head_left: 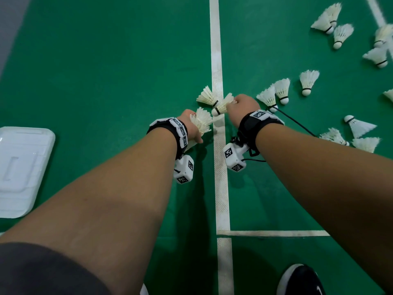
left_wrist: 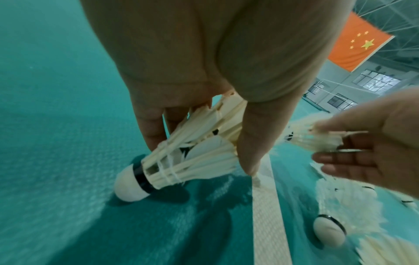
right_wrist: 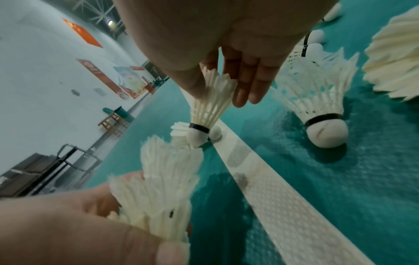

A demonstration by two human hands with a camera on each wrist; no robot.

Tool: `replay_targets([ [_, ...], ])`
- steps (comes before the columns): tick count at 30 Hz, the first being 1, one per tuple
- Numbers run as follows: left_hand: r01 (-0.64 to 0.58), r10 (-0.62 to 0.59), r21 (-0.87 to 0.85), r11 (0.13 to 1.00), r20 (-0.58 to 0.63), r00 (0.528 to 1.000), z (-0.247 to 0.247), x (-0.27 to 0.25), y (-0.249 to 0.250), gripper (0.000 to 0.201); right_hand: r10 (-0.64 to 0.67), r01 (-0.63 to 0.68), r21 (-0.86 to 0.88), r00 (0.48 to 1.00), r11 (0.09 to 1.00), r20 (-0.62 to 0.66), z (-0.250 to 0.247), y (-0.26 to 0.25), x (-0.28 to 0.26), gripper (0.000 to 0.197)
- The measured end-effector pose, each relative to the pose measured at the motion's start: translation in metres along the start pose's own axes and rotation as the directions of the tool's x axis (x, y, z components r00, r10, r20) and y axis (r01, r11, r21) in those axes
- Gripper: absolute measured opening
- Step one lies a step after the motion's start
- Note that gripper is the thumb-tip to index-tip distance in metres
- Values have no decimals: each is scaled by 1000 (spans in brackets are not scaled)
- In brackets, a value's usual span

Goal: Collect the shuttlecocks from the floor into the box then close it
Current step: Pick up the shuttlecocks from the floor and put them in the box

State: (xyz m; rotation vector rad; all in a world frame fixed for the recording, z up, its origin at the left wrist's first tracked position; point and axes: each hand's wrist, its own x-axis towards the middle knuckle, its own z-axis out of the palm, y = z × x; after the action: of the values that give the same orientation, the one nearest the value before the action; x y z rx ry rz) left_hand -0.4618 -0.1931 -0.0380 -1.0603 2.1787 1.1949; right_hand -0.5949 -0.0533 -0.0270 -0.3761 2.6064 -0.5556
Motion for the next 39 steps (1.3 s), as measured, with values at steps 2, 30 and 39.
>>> replay_targets([
  [2, -14, 14, 21, 1000, 7, 1000, 2, 1, 2, 98, -46, 45, 66, 999, 997, 10, -5, -3, -4, 30],
  [30, -126, 129, -46, 991, 76, 989, 24, -11, 44, 103, 113, -106, 306, 994, 946, -6, -31, 25, -13, 48],
  [39, -138, 144, -62, 988, 102, 984, 34, -15, 58, 99, 140, -137, -46, 988, 989, 65, -49, 56, -5, 41],
])
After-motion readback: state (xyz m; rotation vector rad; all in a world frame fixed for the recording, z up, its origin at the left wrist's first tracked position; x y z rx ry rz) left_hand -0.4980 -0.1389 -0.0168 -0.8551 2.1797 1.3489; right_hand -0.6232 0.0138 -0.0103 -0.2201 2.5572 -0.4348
